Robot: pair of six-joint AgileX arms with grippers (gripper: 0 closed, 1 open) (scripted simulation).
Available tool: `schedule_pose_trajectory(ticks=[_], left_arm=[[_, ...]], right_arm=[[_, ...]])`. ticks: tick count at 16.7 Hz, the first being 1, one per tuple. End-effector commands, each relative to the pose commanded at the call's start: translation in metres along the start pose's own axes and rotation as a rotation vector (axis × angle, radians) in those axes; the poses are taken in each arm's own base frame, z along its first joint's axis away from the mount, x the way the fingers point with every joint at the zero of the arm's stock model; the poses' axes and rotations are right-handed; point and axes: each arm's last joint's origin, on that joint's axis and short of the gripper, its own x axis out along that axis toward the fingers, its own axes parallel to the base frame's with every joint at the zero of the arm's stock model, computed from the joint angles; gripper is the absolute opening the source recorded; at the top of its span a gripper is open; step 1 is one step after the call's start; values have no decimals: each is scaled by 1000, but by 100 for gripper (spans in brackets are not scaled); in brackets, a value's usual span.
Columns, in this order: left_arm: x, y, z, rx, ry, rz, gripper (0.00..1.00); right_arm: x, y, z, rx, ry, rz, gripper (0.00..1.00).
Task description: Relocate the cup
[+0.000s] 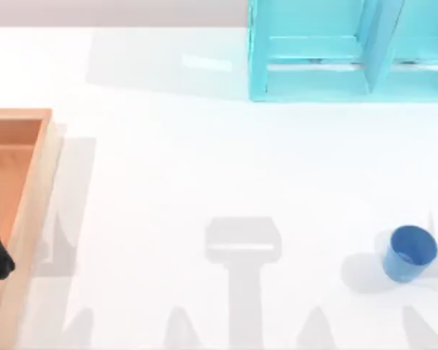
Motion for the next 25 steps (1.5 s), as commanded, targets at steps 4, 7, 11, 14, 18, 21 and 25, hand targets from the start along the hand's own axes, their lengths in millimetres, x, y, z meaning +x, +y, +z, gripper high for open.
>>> schedule_pose_trajectory(ticks=[4, 7, 11, 14, 18, 21, 25], left_arm=[[0, 0, 0, 0, 0, 0, 100], [0, 0, 0, 0, 0, 0, 100], [0, 0, 0, 0, 0, 0, 100], [0, 0, 0, 0, 0, 0, 100], [0, 0, 0, 0, 0, 0, 100], [0, 0, 0, 0, 0, 0, 100], [0, 0, 0, 0, 0, 0, 100]], right_arm=[[0, 1, 5, 8, 33, 6, 100], [3, 4, 24, 32, 159, 29, 100], [22, 12, 63, 70, 468, 68, 100], [57, 24, 79, 82, 818, 75, 100], [113, 46, 81, 62, 1253, 47, 100], [146, 62, 79, 36, 1446, 20, 100], [170, 75, 76, 11, 1560, -5, 100]])
